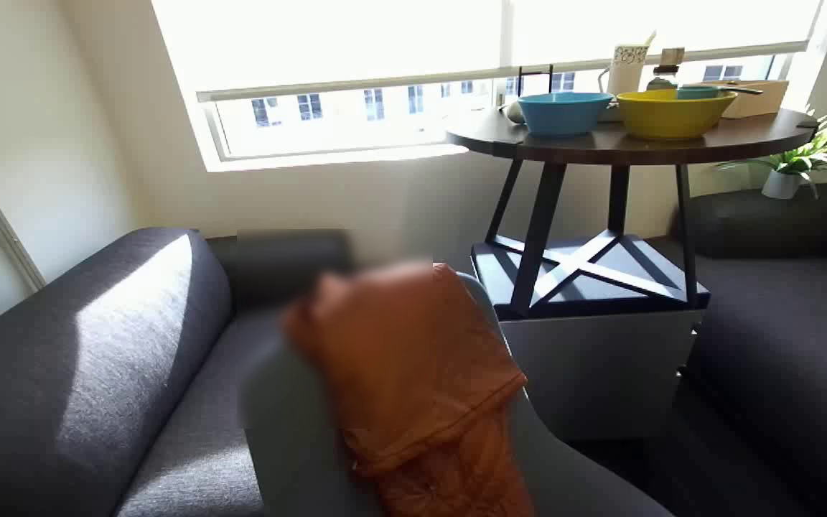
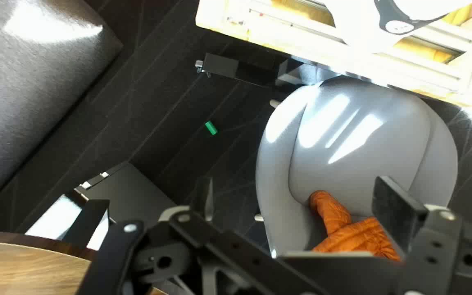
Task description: Put one scoop of the contents of the yellow bowl in the blue bowl
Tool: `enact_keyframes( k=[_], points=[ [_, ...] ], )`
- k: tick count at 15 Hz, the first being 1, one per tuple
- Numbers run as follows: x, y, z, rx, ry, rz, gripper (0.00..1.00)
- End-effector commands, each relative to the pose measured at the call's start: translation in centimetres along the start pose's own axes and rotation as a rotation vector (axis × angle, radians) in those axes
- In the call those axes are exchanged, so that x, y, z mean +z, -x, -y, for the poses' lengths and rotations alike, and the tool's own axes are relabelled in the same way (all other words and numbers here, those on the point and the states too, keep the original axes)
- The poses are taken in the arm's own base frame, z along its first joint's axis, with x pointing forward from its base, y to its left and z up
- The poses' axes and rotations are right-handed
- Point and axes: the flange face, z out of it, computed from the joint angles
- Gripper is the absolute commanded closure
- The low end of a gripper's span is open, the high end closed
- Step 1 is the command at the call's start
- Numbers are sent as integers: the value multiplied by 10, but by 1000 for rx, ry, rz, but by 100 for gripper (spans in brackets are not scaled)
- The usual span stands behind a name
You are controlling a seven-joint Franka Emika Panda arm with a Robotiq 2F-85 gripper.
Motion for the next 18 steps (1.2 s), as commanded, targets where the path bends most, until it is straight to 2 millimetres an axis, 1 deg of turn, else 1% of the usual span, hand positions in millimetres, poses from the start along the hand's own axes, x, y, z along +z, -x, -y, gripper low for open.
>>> enact_keyframes(
  k=[1, 9, 11, 14, 17, 18],
  points=[
    [-1, 0, 0, 0, -1, 1, 0],
    [-1, 0, 0, 0, -1, 1, 0],
    [-6, 4, -13, -106, -121, -49, 0],
    [-10, 11, -53, -126, -246, -131, 0],
    [-7, 14, -100, 27, -359, -173, 0],
    [-7, 16, -112, 75, -389, -190, 0]
  ],
)
